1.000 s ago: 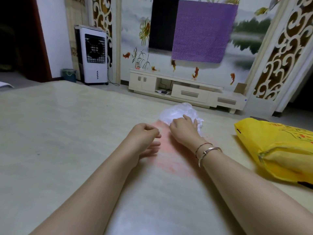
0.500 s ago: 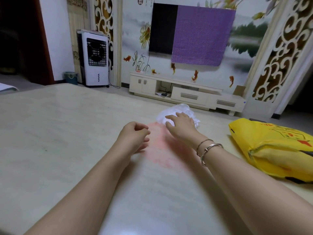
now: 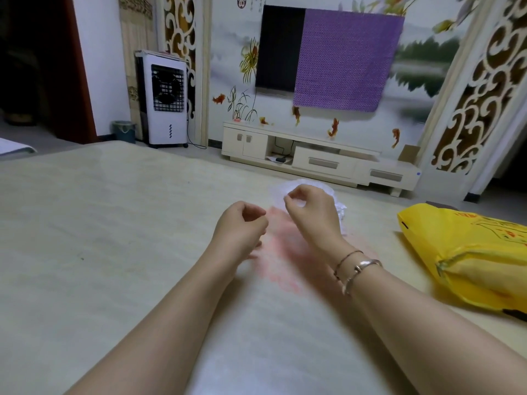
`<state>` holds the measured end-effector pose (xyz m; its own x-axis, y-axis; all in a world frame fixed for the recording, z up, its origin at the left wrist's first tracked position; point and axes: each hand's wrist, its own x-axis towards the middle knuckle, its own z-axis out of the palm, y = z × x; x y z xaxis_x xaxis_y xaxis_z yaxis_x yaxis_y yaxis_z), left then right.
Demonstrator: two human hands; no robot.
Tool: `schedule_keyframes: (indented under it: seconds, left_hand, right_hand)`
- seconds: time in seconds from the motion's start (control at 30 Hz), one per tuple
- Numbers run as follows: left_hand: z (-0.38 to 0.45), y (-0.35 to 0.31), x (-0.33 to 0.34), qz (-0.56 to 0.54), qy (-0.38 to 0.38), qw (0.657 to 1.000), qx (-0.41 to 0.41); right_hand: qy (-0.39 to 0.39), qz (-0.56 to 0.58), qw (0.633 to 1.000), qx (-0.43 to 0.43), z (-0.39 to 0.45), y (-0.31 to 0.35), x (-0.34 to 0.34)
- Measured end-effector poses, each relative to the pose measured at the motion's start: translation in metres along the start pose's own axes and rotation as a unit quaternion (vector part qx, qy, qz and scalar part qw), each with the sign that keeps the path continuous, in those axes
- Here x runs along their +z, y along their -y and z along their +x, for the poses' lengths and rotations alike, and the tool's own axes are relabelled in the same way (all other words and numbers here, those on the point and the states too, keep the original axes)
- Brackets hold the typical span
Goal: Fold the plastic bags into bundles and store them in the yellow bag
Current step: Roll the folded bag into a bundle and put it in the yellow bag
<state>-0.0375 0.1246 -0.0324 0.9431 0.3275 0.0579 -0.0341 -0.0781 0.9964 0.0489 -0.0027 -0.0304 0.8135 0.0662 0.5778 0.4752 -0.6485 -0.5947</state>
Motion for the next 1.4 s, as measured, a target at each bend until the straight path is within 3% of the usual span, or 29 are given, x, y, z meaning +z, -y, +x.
schedule_keyframes:
  seconds: [0.13, 0.23, 0.4, 0.5, 0.6, 0.67, 0.8, 0.9, 1.07, 1.17, 1.23, 1.33, 1.4]
  left_hand:
    - [-0.016, -0.007, 0.004, 0.037, 0.006, 0.991, 0.127]
    - [-0.03, -0.014, 0.008, 0.023, 0.03, 0.985, 0.167]
    - [-0.048, -0.014, 0.015, -0.042, 0.078, 0.987, 0.131]
    - [-0.049, -0.015, 0.016, -0.067, 0.079, 0.99, 0.099]
    - [-0.044, -0.016, 0.013, -0.117, 0.07, 0.989, 0.052]
    - [-0.044, -0.014, 0.013, -0.144, 0.073, 0.986, 0.033]
    - [-0.05, -0.013, 0.015, -0.141, 0.096, 0.985, 0.036]
    - [-0.051, -0.013, 0.016, -0.113, 0.075, 0.99, 0.041]
    - [-0.044, -0.013, 0.014, -0.106, 0.032, 0.994, 0.026]
    - [-0.04, -0.011, 0.014, -0.04, 0.026, 0.999, 0.022]
    - [-0.037, -0.008, 0.011, 0.049, 0.029, 0.998, 0.034]
    - [-0.037, -0.003, 0.01, 0.201, 0.041, 0.978, 0.046]
    - [-0.038, -0.006, 0.012, 0.165, 0.057, 0.984, 0.03]
  right_hand:
    - [-0.022, 0.169, 0.985, 0.026, -0.028, 0.028, -0.042]
    - [0.019, 0.304, 0.949, 0.079, -0.048, 0.042, -0.072]
    - [0.119, 0.47, 0.862, 0.148, -0.079, 0.046, -0.095]
    - [0.104, 0.515, 0.83, 0.185, -0.085, 0.035, -0.093]
    - [0.075, 0.431, 0.88, 0.183, -0.087, 0.016, -0.085]
    - [0.111, 0.397, 0.893, 0.178, -0.091, 0.01, -0.08]
    - [0.184, 0.381, 0.891, 0.164, -0.098, 0.013, -0.069]
    - [0.145, 0.384, 0.892, 0.189, -0.099, 0.019, -0.068]
    - [0.093, 0.476, 0.839, 0.245, -0.098, 0.022, -0.081]
    - [0.033, 0.476, 0.835, 0.274, -0.092, 0.017, -0.085]
    - [-0.015, 0.446, 0.853, 0.271, -0.087, 0.01, -0.086]
    - [-0.076, 0.286, 0.929, 0.223, -0.079, -0.005, -0.091]
    - [-0.054, 0.263, 0.942, 0.204, -0.077, -0.006, -0.096]
